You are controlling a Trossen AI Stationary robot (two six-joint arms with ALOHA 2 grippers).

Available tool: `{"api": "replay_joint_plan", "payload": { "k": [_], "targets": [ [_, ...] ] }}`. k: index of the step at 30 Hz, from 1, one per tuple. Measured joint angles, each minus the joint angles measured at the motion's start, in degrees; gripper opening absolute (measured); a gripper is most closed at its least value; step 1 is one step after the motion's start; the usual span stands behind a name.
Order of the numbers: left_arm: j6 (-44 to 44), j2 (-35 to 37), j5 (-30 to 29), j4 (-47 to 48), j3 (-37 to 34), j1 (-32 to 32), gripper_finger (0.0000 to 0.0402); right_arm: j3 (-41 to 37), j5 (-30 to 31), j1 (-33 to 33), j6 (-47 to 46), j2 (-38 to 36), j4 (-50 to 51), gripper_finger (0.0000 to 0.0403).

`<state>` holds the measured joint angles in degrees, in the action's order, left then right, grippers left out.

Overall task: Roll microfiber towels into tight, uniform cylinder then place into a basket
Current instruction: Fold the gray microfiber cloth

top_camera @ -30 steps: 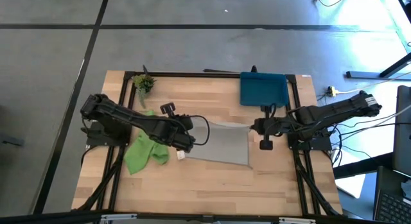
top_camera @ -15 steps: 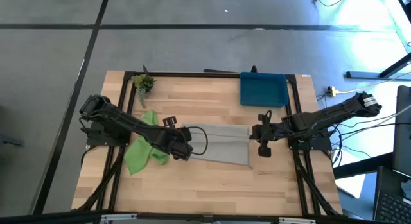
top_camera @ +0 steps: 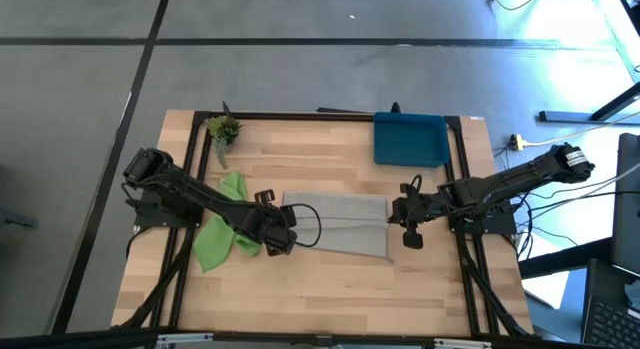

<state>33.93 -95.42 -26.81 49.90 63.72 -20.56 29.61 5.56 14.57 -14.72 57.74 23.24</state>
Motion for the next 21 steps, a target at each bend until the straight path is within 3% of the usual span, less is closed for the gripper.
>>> {"api": "replay_joint_plan", "payload": {
  "k": [16,21],
  "targets": [
    [-0.09,0.00,1.20,-1.15,-0.02,0.00,0.0000,0.00,-2.80,0.02,-0.07,0.00,0.15,0.0095],
    [-0.04,0.00,1.03,-1.22,-0.02,0.00,0.0025,0.00,-2.80,0.02,-0.04,0.00,-0.96,0.0138]
  ]
}}
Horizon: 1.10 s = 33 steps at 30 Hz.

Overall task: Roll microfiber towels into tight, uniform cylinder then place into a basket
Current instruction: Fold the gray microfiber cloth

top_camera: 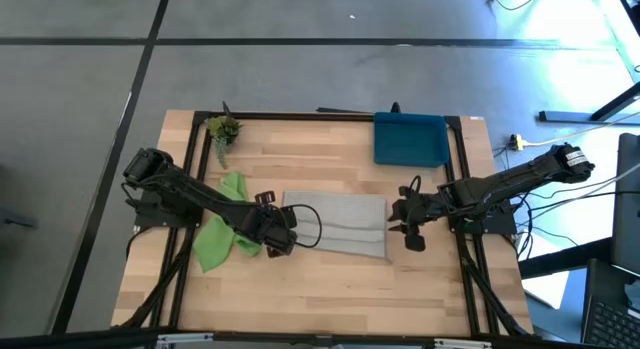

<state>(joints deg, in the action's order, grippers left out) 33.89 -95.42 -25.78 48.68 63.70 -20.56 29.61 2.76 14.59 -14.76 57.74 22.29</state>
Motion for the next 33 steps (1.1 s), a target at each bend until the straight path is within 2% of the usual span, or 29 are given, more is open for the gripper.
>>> {"api": "replay_joint_plan", "payload": {
  "k": [5,8,11,15,17,20,22,25,33],
  "targets": [
    [-0.02,0.00,-0.18,-0.25,0.00,0.02,0.0072,0.00,0.04,0.00,0.35,0.00,-2.43,0.0170],
    [-0.02,0.00,0.16,-1.17,0.00,-0.02,0.0086,0.00,0.04,0.00,0.73,0.00,-2.62,0.0178],
    [-3.00,0.00,0.75,-1.86,0.00,-0.23,0.0087,0.00,0.08,0.00,1.64,0.00,-2.84,0.0180],
    [-4.02,0.00,-3.61,-2.76,0.00,0.48,0.0082,0.00,0.11,-0.07,1.75,0.00,-3.57,0.0180],
    [-4.81,-0.80,-3.93,-5.39,0.01,1.78,0.0079,0.00,0.13,-0.07,1.76,0.00,-3.92,0.0180],
    [-10.31,-3.06,-2.34,-7.03,-0.02,3.24,0.0074,0.00,0.13,-0.07,1.75,0.00,-4.46,0.0180],
    [-14.36,-4.24,-4.22,-7.25,-0.02,3.75,0.0072,0.00,0.13,-0.07,1.75,0.01,-4.57,0.0180],
    [-15.28,-4.90,-6.38,-6.59,-0.02,5.27,0.0071,0.00,0.13,-0.07,1.75,0.00,-4.64,0.0180],
    [-16.35,-4.81,1.61,-5.45,-0.02,8.22,0.0071,0.00,0.15,-0.07,1.76,0.00,-4.66,0.0180]
  ]
}}
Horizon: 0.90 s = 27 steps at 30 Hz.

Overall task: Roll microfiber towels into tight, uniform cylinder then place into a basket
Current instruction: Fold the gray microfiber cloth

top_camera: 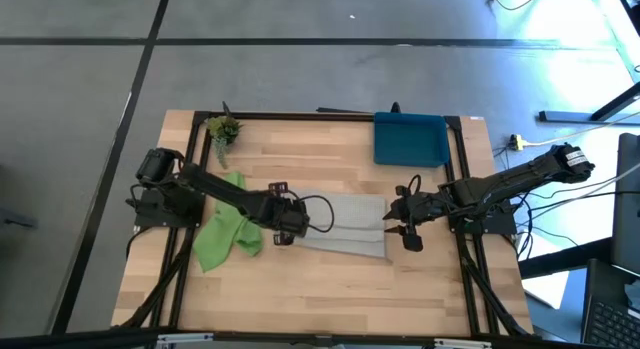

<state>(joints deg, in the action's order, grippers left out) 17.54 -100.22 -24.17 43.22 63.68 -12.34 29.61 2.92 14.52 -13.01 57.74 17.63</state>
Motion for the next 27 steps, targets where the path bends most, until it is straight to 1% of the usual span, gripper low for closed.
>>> {"api": "replay_joint_plan", "payload": {
  "k": [4,10,13,17,20,27],
  "targets": [
    [-0.11,0.00,1.98,0.41,0.00,0.49,0.0071,0.00,0.00,0.00,0.01,0.00,-0.09,0.0180],
    [-0.06,-0.76,2.69,1.19,-1.16,0.50,0.0071,0.00,0.00,0.01,0.08,0.00,-0.09,0.0180],
    [0.08,-0.76,5.29,-0.59,-2.40,0.78,0.0071,0.00,0.00,0.00,0.11,0.00,-0.10,0.0180],
    [1.21,-0.75,6.46,-0.33,-3.41,0.83,0.0071,0.00,0.02,0.00,0.17,0.00,-0.17,0.0180],
    [1.07,-0.72,9.91,-0.28,-3.92,0.83,0.0071,0.00,0.02,0.01,0.17,0.00,-0.17,0.0180],
    [-2.07,-0.63,12.10,-1.92,-3.91,-0.23,0.0071,0.00,0.02,0.00,0.10,0.00,-0.22,0.0180]
  ]
}}
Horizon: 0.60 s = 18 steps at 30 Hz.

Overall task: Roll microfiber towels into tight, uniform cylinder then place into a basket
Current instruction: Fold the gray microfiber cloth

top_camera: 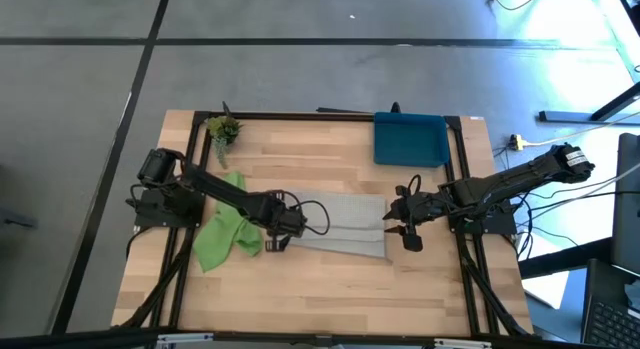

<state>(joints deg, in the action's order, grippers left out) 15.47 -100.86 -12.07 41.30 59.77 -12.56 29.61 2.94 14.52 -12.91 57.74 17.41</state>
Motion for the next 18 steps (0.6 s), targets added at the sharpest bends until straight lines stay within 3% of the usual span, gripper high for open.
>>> {"api": "replay_joint_plan", "payload": {
  "k": [9,18],
  "targets": [
    [-4.05,0.02,7.02,-7.14,0.02,-1.08,0.0071,0.00,0.02,0.02,-0.07,0.00,-0.02,0.0180],
    [-4.07,0.02,14.56,-7.43,0.02,-2.06,0.0071,0.00,0.02,0.02,-0.09,0.00,-0.02,0.0180]
  ]
}}
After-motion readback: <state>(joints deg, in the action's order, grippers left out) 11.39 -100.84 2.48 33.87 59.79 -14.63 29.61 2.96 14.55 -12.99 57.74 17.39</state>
